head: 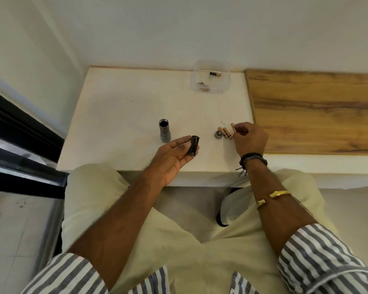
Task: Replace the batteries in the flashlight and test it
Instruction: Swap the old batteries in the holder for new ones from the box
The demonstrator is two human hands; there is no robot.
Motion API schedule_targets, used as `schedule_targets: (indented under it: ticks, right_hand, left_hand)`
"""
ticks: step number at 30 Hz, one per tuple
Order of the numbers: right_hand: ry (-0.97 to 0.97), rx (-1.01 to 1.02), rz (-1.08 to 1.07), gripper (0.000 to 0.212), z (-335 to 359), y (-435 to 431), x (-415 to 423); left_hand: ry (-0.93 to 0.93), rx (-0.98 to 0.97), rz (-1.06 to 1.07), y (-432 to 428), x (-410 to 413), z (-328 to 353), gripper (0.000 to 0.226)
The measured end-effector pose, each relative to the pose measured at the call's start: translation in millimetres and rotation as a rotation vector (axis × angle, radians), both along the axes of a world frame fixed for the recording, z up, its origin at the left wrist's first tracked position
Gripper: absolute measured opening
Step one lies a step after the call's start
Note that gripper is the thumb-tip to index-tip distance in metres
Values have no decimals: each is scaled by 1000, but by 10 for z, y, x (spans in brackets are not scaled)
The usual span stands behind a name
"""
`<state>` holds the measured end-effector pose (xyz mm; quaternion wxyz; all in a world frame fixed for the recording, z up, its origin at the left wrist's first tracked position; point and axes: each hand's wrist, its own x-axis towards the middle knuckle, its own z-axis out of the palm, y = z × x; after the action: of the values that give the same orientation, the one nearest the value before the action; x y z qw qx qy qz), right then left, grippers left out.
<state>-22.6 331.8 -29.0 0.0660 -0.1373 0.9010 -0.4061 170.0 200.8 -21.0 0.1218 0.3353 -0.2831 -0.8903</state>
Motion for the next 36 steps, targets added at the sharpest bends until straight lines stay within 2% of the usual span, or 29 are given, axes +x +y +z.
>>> schedule_targets:
  ticks: [9, 17, 19, 25, 28, 33, 36]
  right_hand:
    - [97, 107, 57, 15, -93, -49, -1]
    - [84, 115, 54, 21, -53, -48, -13]
    - [91, 71, 40, 23, -16, -76, -7]
    - [25, -229, 83, 14, 149, -378, -25]
    - [-17, -259, 110, 12, 226, -721, -203]
    - [68, -76, 176, 15, 370, -1363, -712]
    - [129, 175, 258, 21, 408, -1647, -964]
  left_hand:
    - [-36, 7, -1, 41, -78, 16, 33]
    - [-36, 26, 46, 39, -136, 28, 34]
    - [-35, 34, 48, 21, -157, 24, 32]
    - [-20, 85, 62, -33, -212, 9, 26]
    - [-15, 118, 78, -75, -229, -28, 27]
    - [-6, 155, 95, -131, -251, -90, 29]
    - [3, 157, 94, -133, -257, -116, 28]
